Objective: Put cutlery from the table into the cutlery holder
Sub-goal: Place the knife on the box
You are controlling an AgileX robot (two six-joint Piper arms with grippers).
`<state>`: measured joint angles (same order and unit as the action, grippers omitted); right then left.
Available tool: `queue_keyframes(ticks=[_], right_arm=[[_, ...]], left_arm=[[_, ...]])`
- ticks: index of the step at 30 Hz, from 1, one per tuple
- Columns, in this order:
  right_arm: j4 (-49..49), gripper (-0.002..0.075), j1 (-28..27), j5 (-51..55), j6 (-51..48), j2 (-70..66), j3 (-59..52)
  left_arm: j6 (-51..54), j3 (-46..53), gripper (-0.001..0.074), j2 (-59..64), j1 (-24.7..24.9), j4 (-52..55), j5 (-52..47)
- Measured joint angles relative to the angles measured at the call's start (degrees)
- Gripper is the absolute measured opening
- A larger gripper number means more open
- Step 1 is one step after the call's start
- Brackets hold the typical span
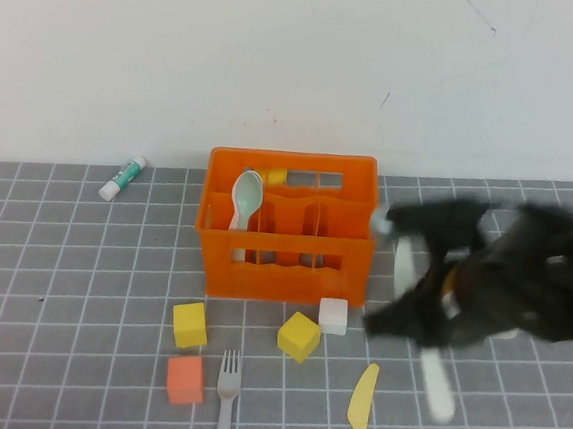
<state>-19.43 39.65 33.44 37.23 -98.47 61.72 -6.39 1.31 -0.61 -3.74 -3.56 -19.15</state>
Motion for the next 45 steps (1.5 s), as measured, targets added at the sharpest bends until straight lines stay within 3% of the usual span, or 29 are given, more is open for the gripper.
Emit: queue_keyframes(ticks=[5, 9, 12, 17, 21, 27, 39, 42, 45], right_arm=[[-10.2, 0.0113, -0.4, -5.4, 3.0, 7.9, 0.0], [-9.4, 0.0113, -1.8, -14.8, -1.9, 9.6, -0.2], [-1.8, 0.0113, -2.4, -23.3, -13.4, 9.5, -0.5], [18.2, 0.0113, -2.4, -40.5, -43.9, 6.5, -0.5], [24.0, 0.0113, -2.5, -53.7, -52.0, 3.0, -0.5], [25.9, 0.0113, -3.3, -69.4, -54.4, -5.9, -0.5], [27.5, 0.0113, -6.9, -79.9, -47.5, -19.5, -0.5], [26.9, 0.0160, -7.0, -79.1, -45.1, -20.3, -0.5], [26.2, 0.0287, -7.0, -78.1, -42.9, -20.1, -0.5]], left_arm=[[0.0, 0.0, -0.0001, 0.0, 0.0, 0.0, 0.0], [0.0, 0.0, -0.0001, 0.0, 0.0, 0.0, 0.0], [0.0, 0.0, -0.0001, 0.0, 0.0, 0.0, 0.0], [0.0, 0.0, -0.0001, 0.0, 0.0, 0.0, 0.0], [0.3, 0.0, -0.0001, 0.0, 0.0, 0.0, 0.0], [0.3, 0.0, -0.0001, 0.0, 0.0, 0.0, 0.0], [0.3, 0.0, -0.0001, 0.0, 0.0, 0.0, 0.0], [0.3, 0.0, -0.0001, 0.0, 0.0, 0.0, 0.0], [0.3, 0.0, -0.0001, 0.0, 0.0, 0.0, 0.0]])
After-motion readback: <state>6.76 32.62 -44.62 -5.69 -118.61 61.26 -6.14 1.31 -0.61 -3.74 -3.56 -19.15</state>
